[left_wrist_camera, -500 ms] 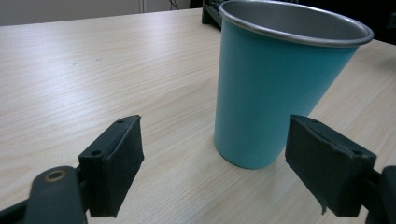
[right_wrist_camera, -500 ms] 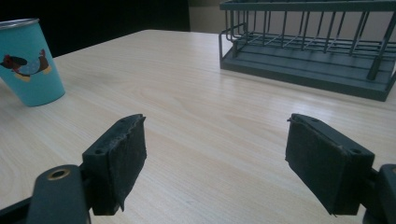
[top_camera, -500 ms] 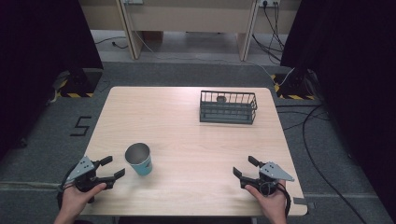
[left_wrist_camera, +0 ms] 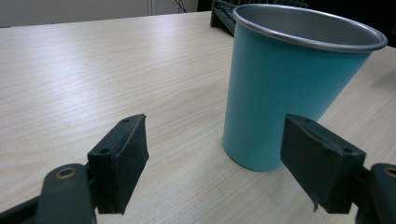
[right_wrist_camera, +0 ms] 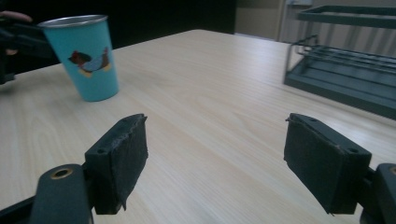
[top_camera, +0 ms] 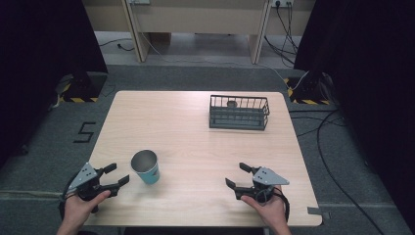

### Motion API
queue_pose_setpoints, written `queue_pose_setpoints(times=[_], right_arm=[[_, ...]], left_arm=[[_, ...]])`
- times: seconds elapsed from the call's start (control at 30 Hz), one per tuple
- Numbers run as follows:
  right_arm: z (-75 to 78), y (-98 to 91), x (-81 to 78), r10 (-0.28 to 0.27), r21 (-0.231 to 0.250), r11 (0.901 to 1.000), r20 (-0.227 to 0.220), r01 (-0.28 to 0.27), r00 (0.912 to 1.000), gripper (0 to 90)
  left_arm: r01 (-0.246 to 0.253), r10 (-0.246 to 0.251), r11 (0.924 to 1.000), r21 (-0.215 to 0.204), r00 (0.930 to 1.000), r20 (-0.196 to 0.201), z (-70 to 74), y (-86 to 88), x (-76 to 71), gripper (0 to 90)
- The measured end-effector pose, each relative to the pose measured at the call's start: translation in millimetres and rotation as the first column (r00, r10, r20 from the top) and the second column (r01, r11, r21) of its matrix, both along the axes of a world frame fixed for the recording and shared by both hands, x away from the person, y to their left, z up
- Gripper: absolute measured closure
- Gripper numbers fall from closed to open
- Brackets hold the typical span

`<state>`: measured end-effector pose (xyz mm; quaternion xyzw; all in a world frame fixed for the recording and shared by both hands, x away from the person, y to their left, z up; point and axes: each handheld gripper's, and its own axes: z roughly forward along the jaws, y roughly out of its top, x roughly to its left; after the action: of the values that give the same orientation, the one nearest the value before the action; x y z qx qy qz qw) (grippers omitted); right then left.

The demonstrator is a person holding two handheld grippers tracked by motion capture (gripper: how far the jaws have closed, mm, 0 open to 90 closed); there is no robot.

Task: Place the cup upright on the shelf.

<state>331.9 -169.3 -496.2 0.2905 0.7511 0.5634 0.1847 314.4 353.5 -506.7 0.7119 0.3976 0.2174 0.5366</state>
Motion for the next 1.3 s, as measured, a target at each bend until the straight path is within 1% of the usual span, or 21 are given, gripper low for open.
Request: queue_pose_setpoints(times=[0.07, 0.13, 0.17, 0.23, 0.27, 0.37, 0.4, 0.43, 0.47, 0.5, 0.57, 0.63, 0.67, 0.9, 0.93, 0.97, 1.0, 1.07, 1.13, 1.23, 1.3], right_arm=[[0.3, 12.3, 2.0, 0.037, -0.002, 0.9993, -0.002, -0.037, 0.9993, 22.4], [0.4, 16.4, 2.6, 0.048, -0.005, 0.9988, -0.001, -0.048, 0.9988, 22.4], [1.0, 26.8, 4.3, 0.078, -0.014, 0.9969, 0.000, -0.078, 0.9970, 22.3], [1.8, 36.9, 6.5, 0.105, -0.019, 0.9943, -0.002, -0.105, 0.9945, 22.3], [1.8, 36.9, 6.5, 0.105, -0.019, 0.9943, -0.002, -0.105, 0.9945, 22.3], [4.1, 51.9, 10.6, 0.142, -0.024, 0.9895, 0.000, -0.142, 0.9898, 22.3], [6.1, 62.2, 13.5, 0.166, -0.024, 0.9859, 0.007, -0.166, 0.9861, 22.2], [6.1, 62.2, 13.5, 0.166, -0.024, 0.9859, 0.007, -0.166, 0.9861, 22.2], [8.4, 73.0, 16.5, 0.187, -0.025, 0.9820, 0.011, -0.187, 0.9822, 22.2], [8.4, 73.0, 16.5, 0.187, -0.025, 0.9820, 0.011, -0.187, 0.9822, 22.2], [9.8, 80.4, 19.3, 0.202, -0.027, 0.9791, 0.021, -0.202, 0.9791, 22.2], [11.3, 92.1, 23.8, 0.221, -0.020, 0.9752, 0.024, -0.220, 0.9750, 22.2], [11.3, 92.1, 23.8, 0.221, -0.020, 0.9752, 0.024, -0.220, 0.9750, 22.2], [9.3, 109.0, 30.2, 0.244, -0.009, 0.9697, 0.018, -0.244, 0.9696, 22.2], [8.9, 114.2, 31.1, 0.253, -0.006, 0.9675, 0.019, -0.253, 0.9673, 21.6], [8.9, 114.2, 31.1, 0.253, -0.006, 0.9675, 0.019, -0.253, 0.9673, 21.6], [9.5, 120.2, 32.2, 0.263, 0.007, 0.9647, 0.028, -0.263, 0.9644, 21.5], [9.7, 122.1, 32.6, 0.261, 0.011, 0.9651, 0.033, -0.262, 0.9647, 21.5], [9.9, 128.5, 34.6, 0.262, 0.029, 0.9643, 0.044, -0.263, 0.9641, 21.5], [9.6, 132.6, 35.5, 0.270, 0.030, 0.9621, 0.042, -0.271, 0.9620, 21.5], [9.5, 137.1, 35.8, 0.282, 0.025, 0.9589, 0.040, -0.283, 0.9587, 21.5]], left_arm=[[-0.005, 0.005, 1.0000, -0.001, 1.0000, 0.002, 0.3, 0.5, -0.1, 22.7], [-0.007, 0.007, 1.0000, 0.000, 1.0000, 0.004, 0.4, 0.8, -0.2, 22.8], [-0.008, 0.008, 1.0000, -0.003, 1.0000, 0.005, 0.4, 0.7, -0.1, 22.8], [-0.008, 0.008, 1.0000, -0.003, 0.9999, 0.005, 0.3, 0.7, 0.2, 22.8], [-0.008, 0.008, 1.0000, -0.004, 0.9999, 0.006, 0.3, 0.6, 0.3, 22.8], [-0.007, 0.007, 1.0000, -0.004, 0.9999, 0.008, 0.5, 0.5, 0.3, 22.7], [-0.007, 0.007, 1.0000, -0.004, 0.9999, 0.007, 0.5, 0.6, 0.2, 22.7], [-0.007, 0.007, 1.0000, -0.004, 0.9999, 0.007, 0.6, 0.6, 0.2, 22.7], [-0.007, 0.007, 1.0000, -0.005, 0.9999, 0.007, 0.6, 0.6, 0.2, 22.7], [-0.007, 0.007, 1.0000, -0.005, 0.9999, 0.007, 0.6, 0.6, 0.2, 22.7], [-0.007, 0.007, 1.0000, -0.007, 0.9999, 0.008, 0.5, 0.3, 0.3, 22.7], [-0.006, 0.006, 1.0000, -0.007, 0.9999, 0.009, 0.5, 0.2, 0.3, 22.7], [-0.006, 0.006, 1.0000, -0.008, 0.9999, 0.008, 0.5, 0.3, 0.4, 22.7], [-0.008, 0.008, 0.9999, -0.007, 0.9999, 0.010, 0.6, 0.3, 0.6, 22.7], [-0.008, 0.008, 0.9999, -0.007, 0.9999, 0.011, 0.6, 0.3, 0.6, 22.7], [-0.009, 0.009, 0.9999, -0.007, 0.9999, 0.011, 0.6, 0.5, 0.7, 22.7], [-0.009, 0.009, 0.9999, -0.008, 0.9999, 0.011, 0.6, 0.7, 0.7, 22.7], [-0.009, 0.009, 0.9999, -0.008, 0.9999, 0.011, 0.6, 1.0, 0.5, 22.7], [-0.010, 0.010, 0.9999, -0.010, 0.9999, 0.011, 0.6, 1.3, 0.5, 22.6], [-0.008, 0.008, 0.9999, -0.012, 0.9999, 0.011, 0.4, 1.6, 0.8, 22.6], [-0.008, 0.008, 0.9999, -0.011, 0.9999, 0.011, 0.3, 1.7, 1.0, 22.6]])
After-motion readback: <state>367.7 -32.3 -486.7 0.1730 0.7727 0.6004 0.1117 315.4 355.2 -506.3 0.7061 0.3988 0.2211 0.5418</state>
